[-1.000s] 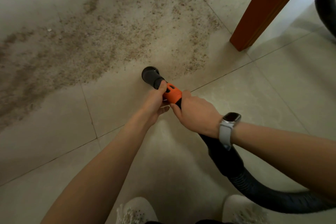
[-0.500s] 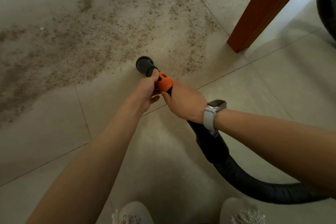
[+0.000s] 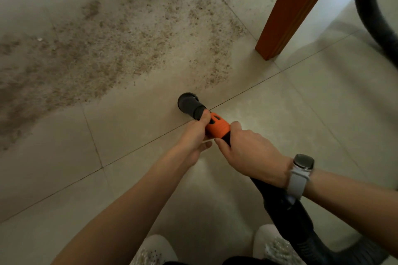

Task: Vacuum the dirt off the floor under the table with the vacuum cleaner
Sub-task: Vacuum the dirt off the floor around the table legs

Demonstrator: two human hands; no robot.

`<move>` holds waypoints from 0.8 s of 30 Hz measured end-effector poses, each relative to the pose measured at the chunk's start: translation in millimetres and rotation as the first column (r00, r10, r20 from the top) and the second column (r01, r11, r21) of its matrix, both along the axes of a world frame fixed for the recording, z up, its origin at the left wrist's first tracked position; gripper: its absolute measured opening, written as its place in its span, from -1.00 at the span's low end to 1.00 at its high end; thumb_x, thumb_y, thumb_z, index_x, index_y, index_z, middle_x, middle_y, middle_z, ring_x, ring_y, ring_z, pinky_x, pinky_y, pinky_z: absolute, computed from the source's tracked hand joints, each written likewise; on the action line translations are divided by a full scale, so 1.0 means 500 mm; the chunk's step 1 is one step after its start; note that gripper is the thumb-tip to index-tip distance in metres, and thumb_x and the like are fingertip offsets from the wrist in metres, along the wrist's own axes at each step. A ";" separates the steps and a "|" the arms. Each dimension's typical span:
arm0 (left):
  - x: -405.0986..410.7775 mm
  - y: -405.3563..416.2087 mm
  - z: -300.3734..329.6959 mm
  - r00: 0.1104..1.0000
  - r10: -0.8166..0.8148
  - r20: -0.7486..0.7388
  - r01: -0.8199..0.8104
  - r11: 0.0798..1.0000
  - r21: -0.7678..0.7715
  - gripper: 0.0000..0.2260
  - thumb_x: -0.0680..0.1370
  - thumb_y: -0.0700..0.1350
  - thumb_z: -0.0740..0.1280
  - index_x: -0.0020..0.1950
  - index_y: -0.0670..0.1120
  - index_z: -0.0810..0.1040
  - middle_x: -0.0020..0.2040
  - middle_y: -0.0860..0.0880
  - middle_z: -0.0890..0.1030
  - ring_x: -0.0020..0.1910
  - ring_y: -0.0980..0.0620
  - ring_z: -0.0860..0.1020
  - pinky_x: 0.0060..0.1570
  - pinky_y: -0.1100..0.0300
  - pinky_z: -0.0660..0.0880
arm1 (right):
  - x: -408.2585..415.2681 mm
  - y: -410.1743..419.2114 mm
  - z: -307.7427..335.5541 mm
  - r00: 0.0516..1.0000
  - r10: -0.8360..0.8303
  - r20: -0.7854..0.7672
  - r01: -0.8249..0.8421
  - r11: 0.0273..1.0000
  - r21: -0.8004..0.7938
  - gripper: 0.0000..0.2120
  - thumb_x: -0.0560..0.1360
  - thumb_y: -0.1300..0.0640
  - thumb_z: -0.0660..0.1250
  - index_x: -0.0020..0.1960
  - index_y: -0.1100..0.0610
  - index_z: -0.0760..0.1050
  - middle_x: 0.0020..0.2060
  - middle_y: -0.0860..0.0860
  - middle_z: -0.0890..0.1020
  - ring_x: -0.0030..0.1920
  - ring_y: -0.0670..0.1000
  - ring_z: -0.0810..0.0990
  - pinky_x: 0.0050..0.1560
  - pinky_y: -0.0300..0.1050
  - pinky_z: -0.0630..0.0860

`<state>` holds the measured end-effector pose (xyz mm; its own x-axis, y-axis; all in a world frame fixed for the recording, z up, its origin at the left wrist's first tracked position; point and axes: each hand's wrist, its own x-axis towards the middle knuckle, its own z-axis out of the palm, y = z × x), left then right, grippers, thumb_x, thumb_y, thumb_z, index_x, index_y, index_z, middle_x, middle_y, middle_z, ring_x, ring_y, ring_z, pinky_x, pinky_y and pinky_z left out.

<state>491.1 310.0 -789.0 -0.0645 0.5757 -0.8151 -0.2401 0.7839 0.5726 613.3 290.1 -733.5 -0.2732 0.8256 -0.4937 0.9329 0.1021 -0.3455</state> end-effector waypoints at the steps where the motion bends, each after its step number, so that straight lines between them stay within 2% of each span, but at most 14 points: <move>1: 0.004 0.005 0.000 1.000 -0.005 0.008 0.005 1.000 0.004 -0.61 0.61 0.10 0.19 0.29 -0.16 0.43 0.16 -0.11 0.55 0.01 -0.03 0.50 -0.24 0.18 0.39 | 0.003 0.003 0.002 1.000 -0.009 0.004 0.009 1.000 0.004 -0.71 0.60 -0.14 0.07 0.00 0.10 0.15 -0.26 -0.02 0.39 -0.28 0.04 0.40 -0.27 -0.11 0.30; 4: 0.006 0.027 0.000 1.000 -0.007 -0.004 0.008 1.000 0.019 -0.60 0.61 0.11 0.19 0.29 -0.15 0.43 0.13 -0.10 0.55 -0.08 0.01 0.50 -0.26 0.18 0.38 | 0.001 0.021 0.000 1.000 -0.022 -0.002 0.022 1.000 0.006 -0.68 0.60 -0.13 0.08 0.07 0.14 0.22 -0.26 0.00 0.40 -0.27 0.07 0.45 -0.26 -0.11 0.31; 8: -0.018 0.061 -0.005 0.999 -0.005 -0.047 0.006 0.999 0.033 -0.62 0.60 0.13 0.18 0.26 -0.12 0.46 0.08 -0.07 0.53 -0.22 0.08 0.47 -0.27 0.20 0.38 | -0.024 0.054 -0.013 0.999 -0.026 -0.037 0.028 0.999 0.033 -0.64 0.60 -0.12 0.10 0.14 0.19 0.27 -0.23 0.03 0.45 -0.16 0.16 0.56 -0.24 -0.09 0.35; 11: -0.044 0.095 -0.005 0.999 -0.001 -0.050 0.003 0.999 0.041 -0.64 0.61 0.12 0.18 0.24 -0.10 0.47 0.15 -0.08 0.54 -0.20 0.08 0.48 -0.22 0.19 0.40 | -0.049 0.085 -0.024 0.997 -0.023 -0.070 0.026 0.999 0.047 -0.63 0.60 -0.11 0.10 0.16 0.20 0.28 -0.26 0.01 0.43 -0.30 0.07 0.43 -0.27 -0.10 0.32; 13: -0.060 0.117 -0.001 0.999 0.003 -0.048 -0.001 0.999 0.041 -0.69 0.61 0.11 0.17 0.18 -0.08 0.47 0.09 -0.07 0.54 -0.21 0.07 0.48 -0.20 0.20 0.40 | -0.065 0.107 -0.029 0.996 -0.019 -0.089 0.024 0.998 0.057 -0.62 0.61 -0.10 0.10 0.18 0.21 0.28 -0.27 0.01 0.43 -0.36 0.02 0.38 -0.29 -0.09 0.32; 16: -0.078 0.147 0.002 0.998 0.017 -0.057 -0.014 0.999 0.046 -0.68 0.62 0.12 0.14 0.16 -0.10 0.45 -0.02 -0.03 0.53 -0.21 0.07 0.47 -0.20 0.21 0.39 | -0.087 0.141 -0.038 0.994 -0.026 -0.108 0.032 0.998 0.053 -0.61 0.61 -0.08 0.10 0.22 0.22 0.28 -0.21 0.01 0.43 -0.28 0.05 0.42 -0.25 -0.08 0.32; 20: -0.089 0.177 0.001 0.996 0.030 -0.087 -0.024 0.998 0.065 -0.66 0.63 0.13 0.13 0.18 -0.12 0.43 0.04 -0.06 0.51 -0.14 0.03 0.48 -0.14 0.19 0.41 | -0.104 0.173 -0.052 0.985 -0.035 -0.168 0.048 0.996 0.075 -0.61 0.60 -0.07 0.11 0.24 0.21 0.31 -0.10 0.02 0.49 -0.23 0.07 0.43 -0.26 -0.08 0.31; 22: -0.085 0.178 0.001 0.996 0.029 -0.088 -0.023 0.997 0.069 -0.67 0.63 0.12 0.13 0.14 -0.11 0.45 0.02 -0.05 0.52 -0.12 0.03 0.48 -0.11 0.18 0.41 | -0.100 0.172 -0.053 0.985 -0.044 -0.167 0.056 0.996 0.071 -0.61 0.60 -0.07 0.12 0.25 0.21 0.31 -0.11 0.04 0.50 -0.25 0.06 0.43 -0.26 -0.08 0.31; 24: -0.071 0.166 0.000 0.996 0.016 -0.086 -0.010 0.997 0.075 -0.70 0.62 0.13 0.13 0.06 -0.09 0.47 -0.04 -0.03 0.53 -0.15 0.04 0.48 -0.09 0.17 0.40 | -0.085 0.157 -0.047 0.987 -0.056 -0.152 0.065 0.996 0.057 -0.62 0.60 -0.07 0.12 0.24 0.21 0.30 -0.21 0.01 0.47 -0.33 0.01 0.41 -0.31 -0.10 0.29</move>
